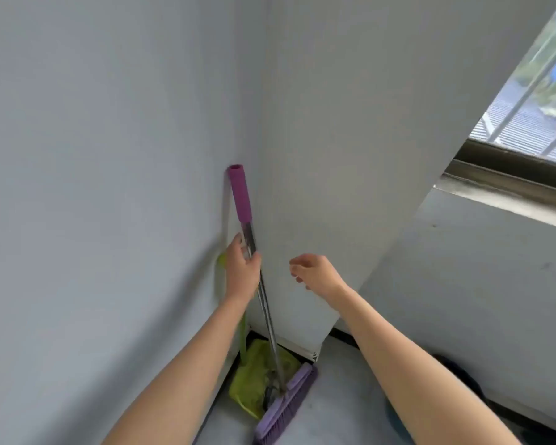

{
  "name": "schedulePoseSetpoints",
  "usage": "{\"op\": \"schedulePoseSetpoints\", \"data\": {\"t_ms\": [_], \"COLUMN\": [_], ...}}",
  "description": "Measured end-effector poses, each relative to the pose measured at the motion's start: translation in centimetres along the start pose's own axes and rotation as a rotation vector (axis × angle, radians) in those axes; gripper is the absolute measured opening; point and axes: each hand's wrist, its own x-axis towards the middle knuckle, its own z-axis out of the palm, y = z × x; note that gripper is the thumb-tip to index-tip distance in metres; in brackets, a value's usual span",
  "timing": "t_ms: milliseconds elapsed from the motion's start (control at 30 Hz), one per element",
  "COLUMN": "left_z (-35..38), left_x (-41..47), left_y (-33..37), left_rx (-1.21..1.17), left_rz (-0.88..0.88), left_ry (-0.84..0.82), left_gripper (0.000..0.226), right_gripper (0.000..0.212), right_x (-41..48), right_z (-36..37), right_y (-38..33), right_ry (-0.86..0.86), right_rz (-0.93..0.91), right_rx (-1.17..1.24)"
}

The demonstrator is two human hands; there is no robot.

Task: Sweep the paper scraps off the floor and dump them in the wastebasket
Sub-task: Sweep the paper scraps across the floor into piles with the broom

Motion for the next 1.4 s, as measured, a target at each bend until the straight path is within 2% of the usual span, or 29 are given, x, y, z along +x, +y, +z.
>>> {"op": "schedulePoseSetpoints", "data": {"t_ms": [200, 333, 433, 600, 667, 700, 767, 867, 967, 1033, 1100, 1167, 1300, 1400], "left_z": [0.2, -0.2, -0.1, 1.2, 1.7, 2.1, 3.1, 4.8, 6.7, 8.3, 10.0, 11.3, 12.8, 13.6], "left_x": [2.6, 2.4, 1.4, -0.9, -2.0, -2.4, -3.2, -4.9, -6.6, -7.4, -8.5, -10.1, -14.4, -18.1], "left_y": [-0.5, -0.3, 0.1, 0.3, 0.2, -0.4, -2.3, -5.6, -6.9, -7.1, -6.5, -5.9, -5.9, -6.8], "left_rx": [-0.107, -0.089, -0.032, 0.011, -0.016, -0.028, -0.008, -0.055, -0.215, -0.304, -0.35, -0.339, -0.19, -0.116], "left_rz": [-0.039, -0.022, 0.005, 0.121, 0.103, 0.057, -0.127, -0.545, -0.953, -1.119, -1.196, -1.204, -1.193, -1.246], "left_ry": [-0.043, -0.071, -0.146, -0.329, -0.36, -0.358, -0.371, -0.498, -0.597, -0.598, -0.599, -0.616, -0.689, -0.717], "left_gripper": [0.053, 0.051, 0.054, 0.051, 0.045, 0.04, 0.031, 0.027, 0.05, 0.066, 0.073, 0.069, 0.021, 0.013], "right_gripper": [0.041, 0.058, 0.062, 0.041, 0.027, 0.023, 0.028, 0.029, 0.027, 0.026, 0.022, 0.021, 0.021, 0.02], "right_x": [3.4, 4.3, 4.3, 2.7, 1.4, 0.6, -1.6, -5.6, -9.6, -12.1, -14.3, -16.7, -22.7, -28.2], "right_z": [0.2, 0.5, 0.2, -1.6, -2.8, -3.5, -4.9, -6.3, -7.2, -7.5, -7.4, -7.1, -6.1, -4.7], "right_y": [-5.2, -7.6, -8.6, -8.8, -7.9, -7.1, -5.6, -3.2, -0.6, 0.7, 1.8, 2.9, 5.6, 7.9], "right_ry": [0.114, 0.141, 0.153, 0.197, 0.22, 0.241, 0.301, 0.364, 0.438, 0.479, 0.528, 0.572, 0.643, 0.723], "right_rz": [-0.139, -0.205, -0.289, -0.383, -0.376, -0.37, -0.356, -0.34, -0.298, -0.272, -0.26, -0.25, -0.231, -0.198], "right_rx": [0.141, 0.205, 0.189, 0.171, 0.178, 0.195, 0.251, 0.353, 0.384, 0.408, 0.449, 0.493, 0.543, 0.582]}}
